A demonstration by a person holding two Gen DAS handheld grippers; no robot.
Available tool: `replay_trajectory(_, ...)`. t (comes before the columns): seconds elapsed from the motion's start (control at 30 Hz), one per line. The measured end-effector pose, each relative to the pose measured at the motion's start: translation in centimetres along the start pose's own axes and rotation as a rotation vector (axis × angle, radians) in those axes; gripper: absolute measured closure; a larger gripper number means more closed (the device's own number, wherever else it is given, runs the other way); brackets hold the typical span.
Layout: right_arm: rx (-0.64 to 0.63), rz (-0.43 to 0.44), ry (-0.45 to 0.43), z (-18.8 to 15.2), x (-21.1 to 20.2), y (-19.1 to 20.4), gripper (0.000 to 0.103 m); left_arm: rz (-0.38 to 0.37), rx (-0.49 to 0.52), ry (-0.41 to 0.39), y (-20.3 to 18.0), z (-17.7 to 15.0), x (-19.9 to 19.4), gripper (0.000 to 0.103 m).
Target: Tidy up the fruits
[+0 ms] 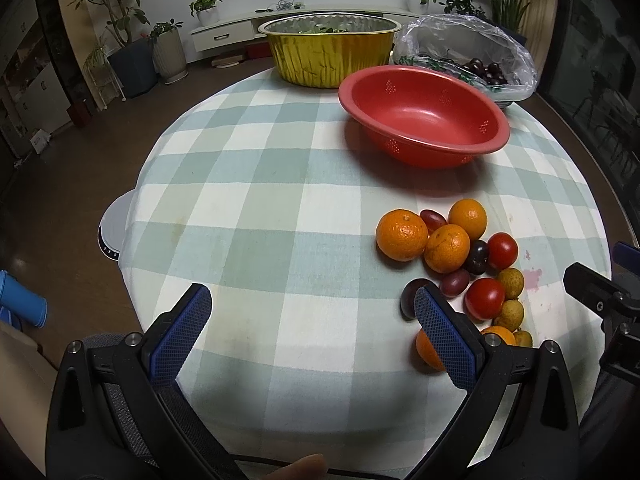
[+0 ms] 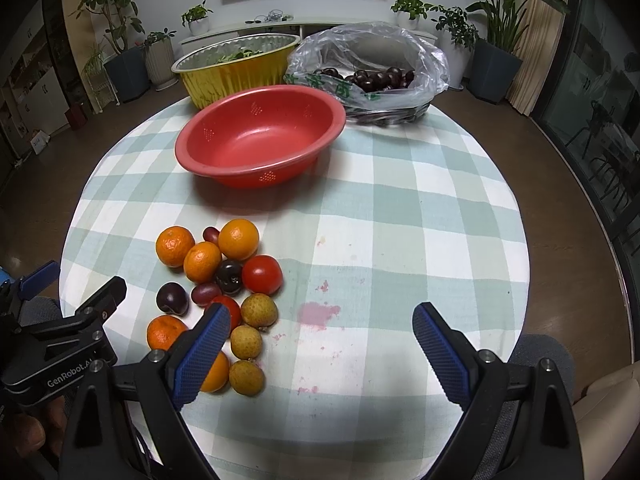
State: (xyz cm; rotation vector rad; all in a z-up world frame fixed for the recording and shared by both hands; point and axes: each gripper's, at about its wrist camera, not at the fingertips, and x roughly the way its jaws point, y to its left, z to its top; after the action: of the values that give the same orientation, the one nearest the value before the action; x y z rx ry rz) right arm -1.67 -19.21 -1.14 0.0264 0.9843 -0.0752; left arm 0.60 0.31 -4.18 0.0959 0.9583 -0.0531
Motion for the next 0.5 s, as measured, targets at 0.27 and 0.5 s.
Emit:
replay_trajectory(0.27,-0.007,0.107,-0.025,-1.3,-0.5,-0.9,0.009,-0.208,0.052,-0.006,1.3,-1.0,-0.1,0.0)
replay_trajectory(0.5,-0.045,0.199,-0.008,-3.1,-0.3,-1.6,0.009,-0.278,0.291,-0.015,-0.9,-2.2,-0.9,0.0)
